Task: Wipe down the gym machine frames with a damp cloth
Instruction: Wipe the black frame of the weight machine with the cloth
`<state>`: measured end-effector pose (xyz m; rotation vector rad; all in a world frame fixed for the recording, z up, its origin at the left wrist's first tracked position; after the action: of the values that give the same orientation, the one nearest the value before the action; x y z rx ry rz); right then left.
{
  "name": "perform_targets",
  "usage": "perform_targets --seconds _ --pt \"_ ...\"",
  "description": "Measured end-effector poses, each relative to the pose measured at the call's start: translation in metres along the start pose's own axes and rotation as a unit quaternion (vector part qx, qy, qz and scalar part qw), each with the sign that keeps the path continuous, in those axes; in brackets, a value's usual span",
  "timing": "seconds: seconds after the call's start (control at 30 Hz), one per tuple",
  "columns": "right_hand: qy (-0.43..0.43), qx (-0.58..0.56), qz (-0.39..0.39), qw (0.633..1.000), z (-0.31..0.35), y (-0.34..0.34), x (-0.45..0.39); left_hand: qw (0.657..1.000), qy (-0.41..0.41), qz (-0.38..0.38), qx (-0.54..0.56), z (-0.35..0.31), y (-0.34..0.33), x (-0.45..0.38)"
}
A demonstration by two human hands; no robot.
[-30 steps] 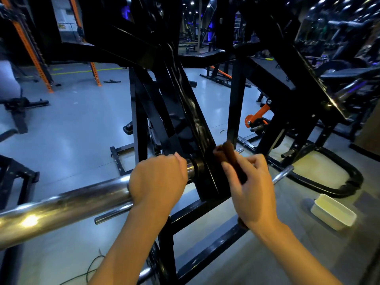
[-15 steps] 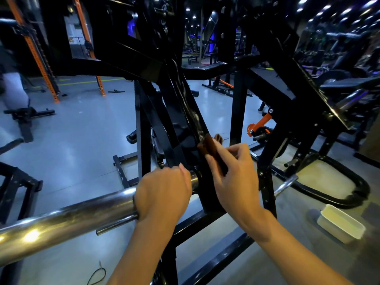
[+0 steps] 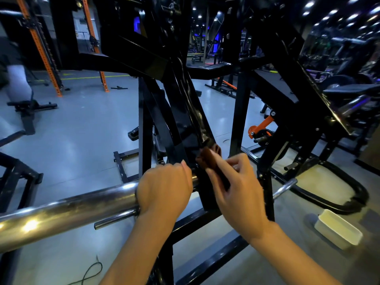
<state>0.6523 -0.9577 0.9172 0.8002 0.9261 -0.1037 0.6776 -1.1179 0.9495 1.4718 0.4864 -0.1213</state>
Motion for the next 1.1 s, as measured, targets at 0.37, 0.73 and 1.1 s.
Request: perform_targets --seconds 0.37,0.73,1.1 --pt "-0.001 -0.007 0.009 1.000 -0.001 -0.003 -0.014 1.000 0.004 0.002 0.024 0.001 0.003 0.000" --pt "-0.043 0.002 -0.014 0.999 -0.002 -0.009 -0.028 1.000 0.014 0.009 -0.001 0.000 0.007 0.001" --pt "-0.027 0.007 -0.014 1.000 -0.001 -0.013 -0.046 0.999 -0.016 0.022 -0.026 0.000 0.014 0.000"
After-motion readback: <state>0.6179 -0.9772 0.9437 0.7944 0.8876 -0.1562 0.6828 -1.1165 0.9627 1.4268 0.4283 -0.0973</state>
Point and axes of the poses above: each hand's wrist, its own x-axis away from the middle knuckle, its own y-axis out of the back of the hand, z = x × y, the point moved 2 cm from there along -x, towards the middle knuckle, and after that the axes turned 4 degrees about y, right-handed, at the moved point
